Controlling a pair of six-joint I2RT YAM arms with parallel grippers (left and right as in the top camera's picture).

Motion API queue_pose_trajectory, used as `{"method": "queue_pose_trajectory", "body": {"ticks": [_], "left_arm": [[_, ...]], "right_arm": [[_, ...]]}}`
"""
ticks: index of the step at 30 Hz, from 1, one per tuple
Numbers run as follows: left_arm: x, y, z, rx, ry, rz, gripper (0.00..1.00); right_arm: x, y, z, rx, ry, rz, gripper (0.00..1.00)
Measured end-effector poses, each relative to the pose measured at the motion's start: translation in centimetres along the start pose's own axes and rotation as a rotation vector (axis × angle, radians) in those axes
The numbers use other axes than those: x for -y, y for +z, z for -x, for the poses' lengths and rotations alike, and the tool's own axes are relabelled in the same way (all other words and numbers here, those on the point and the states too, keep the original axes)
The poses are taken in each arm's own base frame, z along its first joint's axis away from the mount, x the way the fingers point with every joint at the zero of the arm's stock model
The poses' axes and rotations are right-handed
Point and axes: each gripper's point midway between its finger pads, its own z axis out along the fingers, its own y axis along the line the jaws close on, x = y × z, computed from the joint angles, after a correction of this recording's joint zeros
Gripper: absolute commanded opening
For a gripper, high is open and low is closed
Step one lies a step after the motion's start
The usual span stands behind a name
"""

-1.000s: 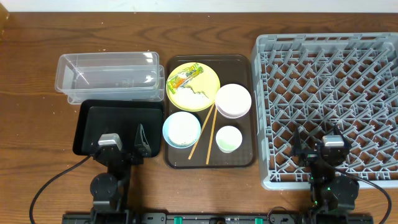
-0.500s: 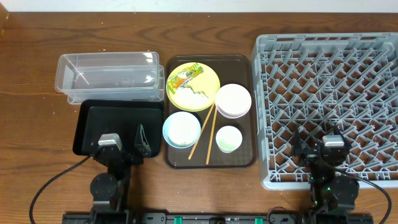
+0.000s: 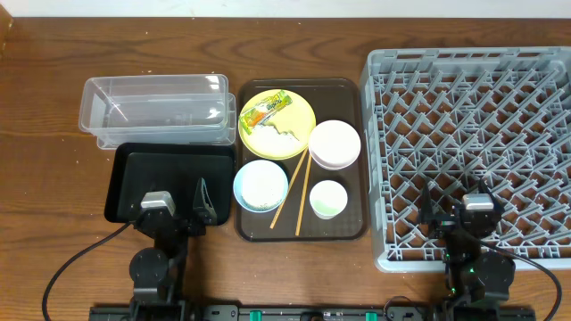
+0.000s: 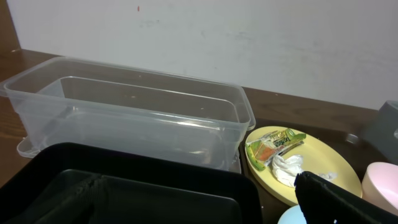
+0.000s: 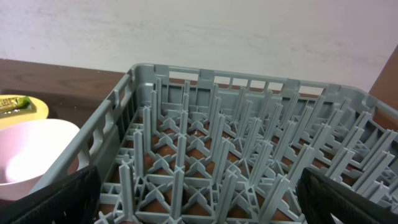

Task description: Sort waste into correct bins and load items into the dishwasher rack

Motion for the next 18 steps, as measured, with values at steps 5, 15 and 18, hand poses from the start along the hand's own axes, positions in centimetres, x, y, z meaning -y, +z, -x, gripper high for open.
{"method": "queue_pose_trajectory", "body": {"ticks": [5, 15, 18], "left_arm": [[0.00, 0.00, 0.00, 0.000, 0.000, 0.000, 0.98], [0.00, 0.00, 0.05, 0.002, 0.000, 0.000, 0.98], [0.00, 0.00, 0.06, 0.002, 0.000, 0.000, 0.98]], "right_arm": [[0.00, 0.00, 0.00, 0.000, 0.000, 0.000, 0.99], [0.00, 0.00, 0.03, 0.001, 0.000, 0.000, 0.99], [0.18, 0.00, 0.79, 0.032, -0.006, -0.009, 0.99]]}}
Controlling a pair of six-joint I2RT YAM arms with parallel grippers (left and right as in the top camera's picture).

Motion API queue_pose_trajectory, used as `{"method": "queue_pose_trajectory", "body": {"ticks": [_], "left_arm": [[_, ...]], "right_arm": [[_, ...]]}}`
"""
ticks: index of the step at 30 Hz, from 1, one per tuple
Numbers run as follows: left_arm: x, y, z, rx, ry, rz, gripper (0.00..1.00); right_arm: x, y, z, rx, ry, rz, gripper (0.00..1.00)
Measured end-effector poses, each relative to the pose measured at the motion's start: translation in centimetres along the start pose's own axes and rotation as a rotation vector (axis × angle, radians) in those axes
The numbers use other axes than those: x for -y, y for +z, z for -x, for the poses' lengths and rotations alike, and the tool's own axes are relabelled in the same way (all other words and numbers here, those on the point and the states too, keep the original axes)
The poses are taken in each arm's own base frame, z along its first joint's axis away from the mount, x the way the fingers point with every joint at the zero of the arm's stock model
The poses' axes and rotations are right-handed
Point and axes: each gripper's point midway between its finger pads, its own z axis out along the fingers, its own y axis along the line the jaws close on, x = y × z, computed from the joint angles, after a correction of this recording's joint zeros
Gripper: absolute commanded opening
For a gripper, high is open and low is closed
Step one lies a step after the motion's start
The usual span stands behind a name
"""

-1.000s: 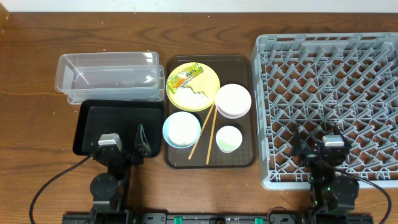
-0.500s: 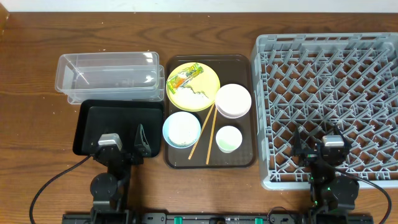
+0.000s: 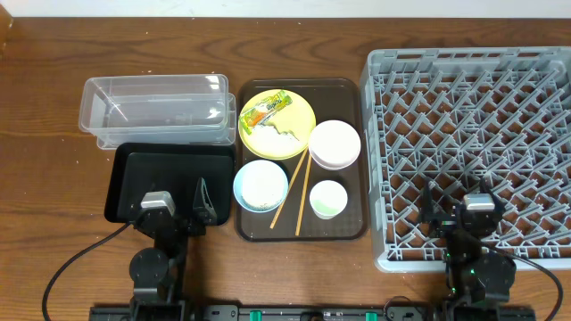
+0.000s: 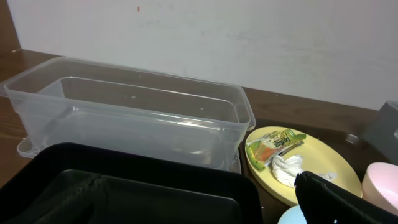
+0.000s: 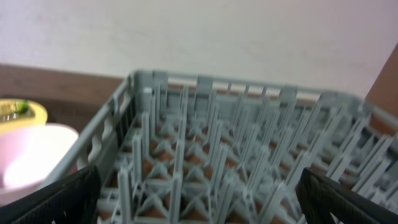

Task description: Sort waste into correct bins and load items into the dishwasher rack

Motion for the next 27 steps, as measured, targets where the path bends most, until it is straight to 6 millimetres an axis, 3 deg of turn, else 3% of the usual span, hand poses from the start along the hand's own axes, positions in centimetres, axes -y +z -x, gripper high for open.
{"method": "queue_pose_trajectory", "body": {"ticks": [15, 22, 27], "left_arm": [[0.0, -0.1, -0.1, -0.017, -0.058, 0.004, 0.98], [-0.5, -0.6, -2.4, -0.201, -0.081, 0.052, 0.98], [-0.3, -0.8, -1.0, -0.290, -0.078, 0.074, 0.98]], "right_arm": [[0.1, 0.0, 0.1, 0.002, 0.015, -0.007, 0.99], [0.2, -0.4, -1.4, -0.115, 0.029, -0.012, 0.99], [0.9, -0.4, 0.7, -0.180, 0.030, -0.039, 0.99]]}}
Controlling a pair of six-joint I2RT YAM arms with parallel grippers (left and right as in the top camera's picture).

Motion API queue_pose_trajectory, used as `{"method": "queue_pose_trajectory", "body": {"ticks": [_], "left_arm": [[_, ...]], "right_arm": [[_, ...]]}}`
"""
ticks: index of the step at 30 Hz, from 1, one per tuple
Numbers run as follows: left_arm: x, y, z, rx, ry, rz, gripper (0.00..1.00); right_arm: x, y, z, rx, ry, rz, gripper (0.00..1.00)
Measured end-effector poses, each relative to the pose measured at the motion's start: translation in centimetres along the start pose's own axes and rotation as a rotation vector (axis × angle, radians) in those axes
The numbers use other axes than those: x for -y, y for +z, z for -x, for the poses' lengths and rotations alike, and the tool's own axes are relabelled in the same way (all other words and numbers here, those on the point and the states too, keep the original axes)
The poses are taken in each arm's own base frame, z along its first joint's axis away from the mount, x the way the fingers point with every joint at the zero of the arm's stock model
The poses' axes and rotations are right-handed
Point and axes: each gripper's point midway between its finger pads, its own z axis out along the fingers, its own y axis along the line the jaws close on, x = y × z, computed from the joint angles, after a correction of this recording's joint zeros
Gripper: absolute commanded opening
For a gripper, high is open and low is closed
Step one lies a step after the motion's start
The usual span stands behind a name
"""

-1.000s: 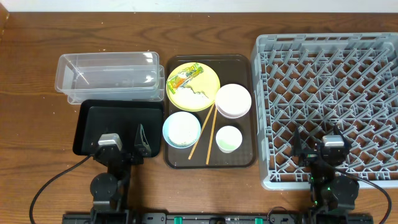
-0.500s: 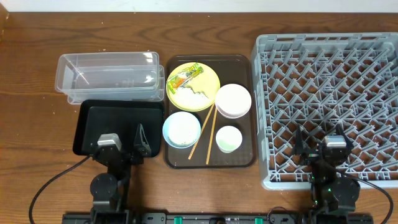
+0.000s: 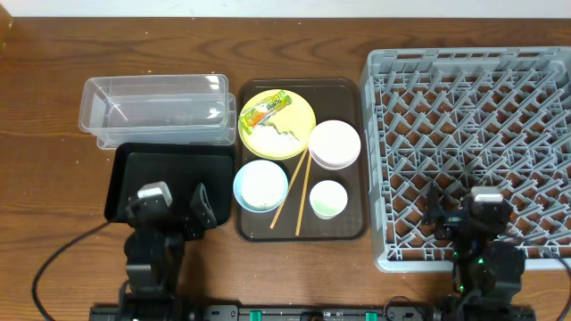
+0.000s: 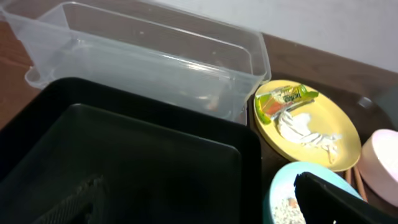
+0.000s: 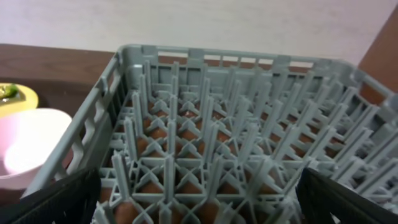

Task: Sort waste into correct bins and load items into the dishwasher rack
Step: 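Move the left gripper over the yellow plate toward the snack wrapper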

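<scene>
A brown tray (image 3: 357, 227) holds a yellow plate (image 3: 299, 116) with a snack wrapper (image 3: 266, 111) and crumpled tissue (image 3: 284, 137). It also holds a pink bowl (image 3: 335, 144), a blue bowl (image 3: 260, 185) with food scraps, a small green cup (image 3: 327, 198) and chopsticks (image 3: 301, 190). My left gripper (image 3: 176, 209) hangs open over the black bin (image 3: 120, 183), near its front right corner; its right finger (image 4: 336, 199) overlaps the blue bowl (image 4: 283, 193). My right gripper (image 3: 457, 212) is open over the front of the grey rack (image 3: 384, 107), nothing between its fingers.
A clear plastic bin (image 3: 156, 109) stands behind the black bin, left of the tray. The rack's upright pegs (image 5: 205, 130) fill the space under my right gripper (image 5: 199, 205). Cables run from both arm bases at the table's front edge.
My left gripper has shifted slightly left and now looks more steeply down into the black bin. My right gripper's view of the rack has steadied and sits a little higher. Nothing on the tray moved.
Both grippers stood open and empty, left over the black bin, right over the rack front. Then the right wrist view blurred while the left held still. Now both wrists look down from slightly changed poses, still empty.
</scene>
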Motion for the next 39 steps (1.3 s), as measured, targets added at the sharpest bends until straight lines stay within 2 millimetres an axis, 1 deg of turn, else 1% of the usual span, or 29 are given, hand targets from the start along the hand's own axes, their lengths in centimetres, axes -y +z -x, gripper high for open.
{"method": "queue_pose_trajectory", "body": {"ticks": [2, 5, 10, 11, 13, 17, 20, 23, 25, 27, 28, 32, 34, 37, 39], "left_arm": [[0.1, -0.1, 0.3, -0.048, 0.002, 0.014, 0.98], [0.2, 0.0, 0.4, -0.142, 0.005, 0.037, 0.98], [1.1, 0.4, 0.6, -0.353, 0.002, 0.046, 0.98], [1.3, 0.4, 0.7, -0.372, 0.001, 0.045, 0.98], [1.8, 0.4, 0.8, -0.474, -0.006, 0.045, 0.98], [2.6, 0.2, 1.2, -0.621, -0.018, 0.056, 0.98], [3.0, 0.6, 1.8, -0.667, -0.024, 0.055, 0.98], [3.3, 0.9, 1.7, -0.681, -0.030, 0.041, 0.98], [3.7, 1.4, 2.1, -0.660, -0.034, 0.017, 0.98], [4.5, 2.1, 3.1, -0.613, -0.039, -0.024, 0.95], [5.1, 2.7, 4.0, -0.572, -0.040, -0.054, 0.93], [7.0, 4.5, 7.1, -0.434, -0.021, -0.142, 0.93], [8.4, 5.6, 8.6, -0.363, -0.002, -0.191, 0.92], [10.3, 7.3, 9.7, -0.303, 0.024, -0.244, 0.92], [11.3, 8.5, 9.4, -0.295, 0.047, -0.260, 0.92]], "right_arm": [[0.2, 0.1, 0.9, -0.037, 0.000, -0.004, 0.99], [0.3, 0.6, 1.5, -0.112, 0.001, -0.005, 0.99], [0.3, 2.0, 1.2, -0.356, 0.006, 0.008, 0.99], [0.3, 2.2, 1.3, -0.379, 0.006, 0.011, 0.99], [0.0, 2.9, 1.4, -0.463, 0.010, 0.028, 0.99], [-0.4, 4.2, 2.1, -0.548, 0.019, 0.059, 0.99], [-0.7, 4.9, 2.3, -0.579, 0.026, 0.082, 0.99], [-1.0, 5.1, 2.1, -0.588, 0.032, 0.100, 0.99], [-1.3, 5.2, 2.3, -0.579, 0.036, 0.113, 0.99], [-1.5, 5.4, 2.6, -0.566, 0.039, 0.125, 0.99], [-1.6, 5.4, 2.7, -0.561, 0.040, 0.131, 0.99], [-1.7, 5.5, 2.9, -0.554, 0.042, 0.139, 0.99], [-1.8, 5.5, 2.9, -0.553, 0.043, 0.143, 0.99], [-1.8, 5.5, 2.9, -0.553, 0.044, 0.146, 0.99], [-1.8, 5.5, 3.0, -0.552, 0.044, 0.147, 0.99]]}}
